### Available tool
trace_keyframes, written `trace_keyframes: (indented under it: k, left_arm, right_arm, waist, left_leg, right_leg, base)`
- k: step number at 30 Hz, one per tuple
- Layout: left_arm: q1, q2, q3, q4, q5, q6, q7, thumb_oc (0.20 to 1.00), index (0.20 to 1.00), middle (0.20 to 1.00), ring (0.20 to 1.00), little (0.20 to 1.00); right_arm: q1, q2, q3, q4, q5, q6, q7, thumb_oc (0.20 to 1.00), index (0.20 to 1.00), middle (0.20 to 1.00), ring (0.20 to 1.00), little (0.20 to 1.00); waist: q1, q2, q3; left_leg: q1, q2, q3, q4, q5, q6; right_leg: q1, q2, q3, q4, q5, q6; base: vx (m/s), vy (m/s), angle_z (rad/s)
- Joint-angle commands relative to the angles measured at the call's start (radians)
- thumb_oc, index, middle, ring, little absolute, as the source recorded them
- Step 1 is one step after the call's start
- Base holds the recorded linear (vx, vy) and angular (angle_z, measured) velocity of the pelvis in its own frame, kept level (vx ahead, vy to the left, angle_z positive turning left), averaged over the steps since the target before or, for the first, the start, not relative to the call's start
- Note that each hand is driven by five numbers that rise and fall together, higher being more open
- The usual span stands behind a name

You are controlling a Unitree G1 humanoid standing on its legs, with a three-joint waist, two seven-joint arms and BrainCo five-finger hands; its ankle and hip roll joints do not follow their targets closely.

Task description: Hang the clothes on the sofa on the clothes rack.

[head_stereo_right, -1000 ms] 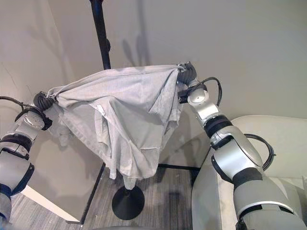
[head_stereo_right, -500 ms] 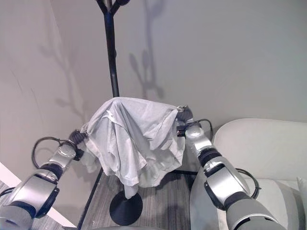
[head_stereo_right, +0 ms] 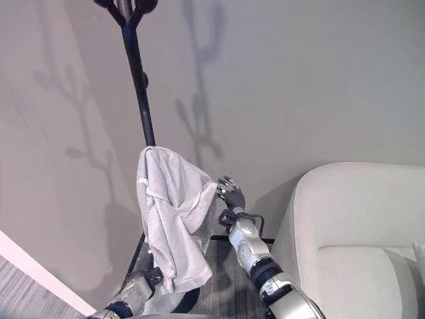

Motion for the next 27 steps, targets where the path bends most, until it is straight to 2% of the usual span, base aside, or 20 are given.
trace_keyframes:
  k: [1,3,6,7,8,10,11,12,15,16,17,19,21,23,27]
  left_arm:
    - [-0.024,0.042,0.088,0.086,-0.009,-0.023,0.01,1.0,1.0,1.0,1.0,1.0]
    - [-0.009,0.051,0.108,0.095,-0.002,-0.018,0.007,1.0,1.0,1.0,1.0,1.0]
    - [0.041,0.086,0.19,0.147,0.02,-0.015,-0.009,1.0,1.0,1.0,1.0,1.0]
    - [0.074,0.105,0.235,0.187,0.035,-0.011,-0.019,1.0,1.0,1.0,1.0,1.0]
    - [0.075,0.106,0.235,0.188,0.035,-0.011,-0.019,1.0,1.0,1.0,1.0,1.0]
    - [0.099,0.113,0.264,0.216,0.046,-0.008,-0.022,1.0,1.0,1.0,1.0,1.0]
    - [0.117,0.111,0.291,0.241,0.027,-0.005,-0.027,1.0,1.0,1.0,1.0,1.0]
    - [0.117,0.111,0.291,0.241,0.027,-0.005,-0.027,1.0,1.0,1.0,1.0,1.0]
    - [0.133,0.099,0.291,0.274,0.024,0.003,-0.037,1.0,1.0,1.0,1.0,1.0]
    - [0.137,0.084,0.287,0.3,0.011,0.011,-0.042,1.0,1.0,1.0,1.0,1.0]
    - [0.136,0.084,0.286,0.3,0.011,0.011,-0.043,1.0,1.0,1.0,1.0,1.0]
    - [0.124,0.072,0.283,0.32,-0.005,0.023,-0.038,1.0,1.0,1.0,1.0,1.0]
    - [0.117,0.069,0.274,0.321,-0.001,0.027,-0.038,1.0,1.0,1.0,1.0,1.0]
    - [0.102,0.069,0.243,0.318,0.014,0.027,-0.043,1.0,1.0,1.0,1.0,1.0]
    - [0.102,0.07,0.238,0.321,0.019,0.029,-0.051,1.0,1.0,1.0,1.0,1.0]
  right_arm:
    - [-0.057,-0.075,-0.115,-0.064,-0.006,-0.066,-0.015,1.0,1.0,1.0,1.0,1.0]
    - [-0.03,-0.083,-0.137,-0.083,-0.001,-0.07,-0.013,1.0,1.0,1.0,1.0,1.0]
    - [0.052,-0.1,-0.201,-0.107,0.013,-0.081,-0.001,1.0,1.0,1.0,1.0,1.0]
    - [0.11,-0.1,-0.263,-0.091,0.044,-0.09,0.008,1.0,1.0,1.0,1.0,1.0]
    - [0.111,-0.099,-0.263,-0.091,0.044,-0.09,0.009,1.0,1.0,1.0,1.0,1.0]
    - [0.149,-0.081,-0.318,-0.041,0.093,-0.097,0.012,1.0,1.0,1.0,1.0,1.0]
    - [0.171,-0.049,-0.379,0.072,0.188,-0.101,0.021,1.0,1.0,1.0,1.0,1.0]
    - [0.169,-0.049,-0.379,0.074,0.189,-0.102,0.023,1.0,1.0,1.0,1.0,1.0]
    - [0.176,-0.009,-0.443,0.327,0.297,-0.067,0.033,1.0,1.0,1.0,1.0,1.0]
    - [0.171,0.013,-0.482,0.522,0.354,-0.018,0.041,1.0,1.0,1.0,1.0,1.0]
    - [0.168,0.012,-0.484,0.526,0.356,-0.018,0.044,1.0,1.0,1.0,1.0,1.0]
    - [0.154,0.022,-0.517,0.731,0.37,0.061,0.039,1.0,1.0,1.0,1.0,1.0]
    - [0.154,0.02,-0.527,0.78,0.366,0.086,0.044,1.0,1.0,1.0,1.0,1.0]
    - [0.176,0.019,-0.502,0.819,0.298,0.121,0.055,1.0,1.0,1.0,1.0,1.0]
    - [0.191,0.005,-0.479,0.829,0.232,0.131,0.059,1.0,1.0,1.0,1.0,1.0]
  waist:
    - [-0.007,0.053,0.079]
    - [-0.009,0.054,0.077]
    - [-0.013,0.053,0.073]
    - [-0.018,0.052,0.072]
    - [-0.018,0.052,0.071]
    - [-0.021,0.052,0.069]
    - [-0.02,0.053,0.069]
    - [-0.02,0.051,0.068]
    - [-0.015,0.049,0.066]
    - [-0.01,0.049,0.066]
    - [-0.01,0.047,0.066]
    - [0.005,0.045,0.063]
    - [0.009,0.045,0.061]
    - [0.01,0.044,0.065]
    - [0.008,0.043,0.063]
  left_leg:
    - [0.086,0.064,0.074,0.009,-0.081,-0.056]
    - [0.087,0.064,0.078,0.009,-0.081,-0.056]
    - [0.091,0.065,0.092,0.01,-0.083,-0.054]
    - [0.095,0.065,0.1,0.013,-0.084,-0.054]
    - [0.095,0.065,0.1,0.013,-0.085,-0.054]
    - [0.098,0.066,0.103,0.015,-0.086,-0.055]
    - [0.104,0.069,0.105,0.018,-0.091,-0.057]
    - [0.101,0.067,0.105,0.016,-0.087,-0.056]
    - [0.102,0.072,0.102,0.02,-0.086,-0.058]
    - [0.106,0.077,0.098,0.024,-0.092,-0.06]
    - [0.102,0.075,0.098,0.024,-0.088,-0.059]
    - [0.101,0.077,0.093,0.03,-0.091,-0.061]
    - [0.097,0.078,0.089,0.031,-0.091,-0.062]
    - [0.094,0.079,0.084,0.036,-0.089,-0.063]
    - [0.092,0.081,0.084,0.036,-0.089,-0.064]
  right_leg:
    - [0.02,-0.039,0.019,0.008,-0.053,0.041]
    - [0.017,-0.039,0.023,0.008,-0.051,0.042]
    - [0.01,-0.036,0.035,0.008,-0.048,0.044]
    - [0.01,-0.034,0.04,0.009,-0.048,0.044]
    - [0.01,-0.034,0.04,0.009,-0.048,0.044]
    - [0.011,-0.032,0.042,0.011,-0.049,0.043]
    - [0.016,-0.028,0.043,0.012,-0.055,0.042]
    - [0.013,-0.029,0.042,0.011,-0.053,0.042]
    - [0.016,-0.023,0.043,0.013,-0.059,0.039]
    - [0.022,-0.019,0.042,0.015,-0.065,0.037]
    - [0.019,-0.021,0.042,0.014,-0.062,0.037]
    - [0.024,-0.019,0.037,0.013,-0.066,0.035]
    - [0.024,-0.019,0.035,0.012,-0.068,0.035]
    - [0.026,-0.018,0.03,0.013,-0.069,0.034]
    - [0.026,-0.018,0.026,0.012,-0.07,0.035]
  base:
    - [0.0,0.0,0.0]
    - [-0.01,0.003,-0.02]
    - [-0.02,0.008,-0.18]
    - [-0.01,0.008,-0.14]
    - [-0.01,0.003,-0.17]
    - [0.0,0.001,-0.19]
    - [0.0,0.0,-0.14]
    - [0.0,-0.008,-0.09]
    - [0.0,-0.01,0.01]
    - [0.0,0.0,0.0]
    - [0.0,0.0,0.0]
    - [0.0,0.0,0.0]
    - [0.0,-0.014,-0.02]
    - [-0.02,-0.023,0.09]
    - [-0.02,-0.011,0.11]
